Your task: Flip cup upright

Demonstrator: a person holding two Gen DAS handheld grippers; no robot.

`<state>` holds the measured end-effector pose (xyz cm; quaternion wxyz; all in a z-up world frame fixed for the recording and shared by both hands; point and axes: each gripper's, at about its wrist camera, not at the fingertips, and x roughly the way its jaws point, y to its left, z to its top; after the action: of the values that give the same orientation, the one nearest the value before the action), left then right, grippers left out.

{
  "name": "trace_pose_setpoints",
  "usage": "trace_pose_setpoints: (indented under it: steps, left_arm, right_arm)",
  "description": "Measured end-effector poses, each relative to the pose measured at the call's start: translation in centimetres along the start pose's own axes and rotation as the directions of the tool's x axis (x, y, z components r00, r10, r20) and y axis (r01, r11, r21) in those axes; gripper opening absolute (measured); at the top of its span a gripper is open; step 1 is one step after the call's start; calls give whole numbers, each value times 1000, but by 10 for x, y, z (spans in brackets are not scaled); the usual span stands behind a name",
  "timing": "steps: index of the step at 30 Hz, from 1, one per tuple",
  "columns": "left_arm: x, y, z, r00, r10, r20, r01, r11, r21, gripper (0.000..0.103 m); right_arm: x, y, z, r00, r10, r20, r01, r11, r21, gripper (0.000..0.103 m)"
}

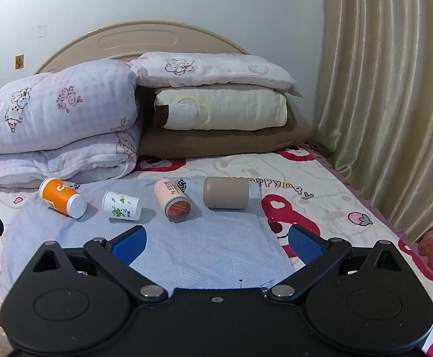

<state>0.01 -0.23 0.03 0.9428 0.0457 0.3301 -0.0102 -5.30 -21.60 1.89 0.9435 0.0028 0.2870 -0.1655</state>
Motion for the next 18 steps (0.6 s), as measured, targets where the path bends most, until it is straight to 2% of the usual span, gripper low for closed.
trace_pose_setpoints:
  steps: [4,6,8,18]
  left_arm:
    - [-2,-11,2,999,37,0,-37,999,32,103]
    - [-7,-12,-5,999,24,29,-24,999,23,103]
    - [-3,1,-3,1000,-10,17,10,1000,-8,103]
    - [-7,-1,-4,999,-30,19,30,1000,3,103]
  right_arm:
    - [-1,2,-1,1000,6,-3,-6,1000,-10,103]
    - [-2,4,-1,1000,6,-2,-6,1000,-19,102]
    - [3,-5,-1,1000,12,-10,-12,1000,0,103]
    - [8,-10,-6,999,-4,-40,4,1000,-7,103]
